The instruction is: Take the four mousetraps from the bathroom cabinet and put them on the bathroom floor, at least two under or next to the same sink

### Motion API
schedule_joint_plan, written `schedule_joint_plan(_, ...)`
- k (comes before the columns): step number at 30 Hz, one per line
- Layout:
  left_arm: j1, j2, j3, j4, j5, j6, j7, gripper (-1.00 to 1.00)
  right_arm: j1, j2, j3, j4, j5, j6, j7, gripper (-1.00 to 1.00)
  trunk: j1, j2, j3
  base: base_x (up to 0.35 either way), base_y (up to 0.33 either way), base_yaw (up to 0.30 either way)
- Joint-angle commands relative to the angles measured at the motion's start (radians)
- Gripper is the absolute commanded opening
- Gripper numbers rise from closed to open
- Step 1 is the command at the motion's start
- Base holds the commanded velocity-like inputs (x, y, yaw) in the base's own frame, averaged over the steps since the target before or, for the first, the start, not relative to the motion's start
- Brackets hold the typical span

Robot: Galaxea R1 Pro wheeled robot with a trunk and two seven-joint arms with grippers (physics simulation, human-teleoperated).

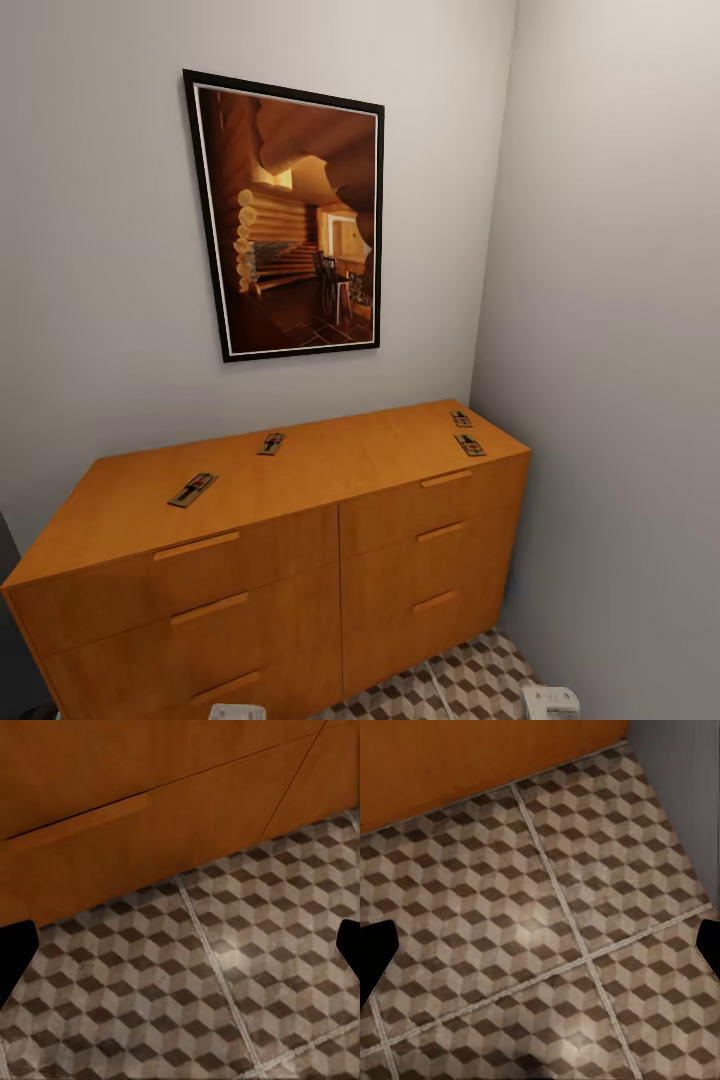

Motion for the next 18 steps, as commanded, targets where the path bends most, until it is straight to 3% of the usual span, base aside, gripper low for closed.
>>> schedule_joint_plan(1, 0.0, 0.0, 0.0, -0.011, -0.005, 0.006, 0.0, 1.0, 0.0, 0.0, -0.001, -0.021, 0.0, 0.016, 0.0, 1.0, 0.0, -0.001, -0.001, 0.0, 0.0, 0.0)
schedule_joint_plan(13, 0.0, 0.0, -0.002, -0.237, -0.005, 0.017, 0.0, 1.0, 0.0, 0.004, -0.005, -0.232, 0.002, 0.158, 0.001, 1.0, 0.0, -0.001, -0.001, 0.0, 0.0, 0.0)
schedule_joint_plan(18, 0.0, -0.001, -0.002, -0.303, -0.005, 0.076, 0.0, 1.0, 0.0, 0.006, -0.005, -0.258, 0.003, 0.178, 0.001, 1.0, 0.0, -0.001, -0.001, 0.0, 0.0, 0.0)
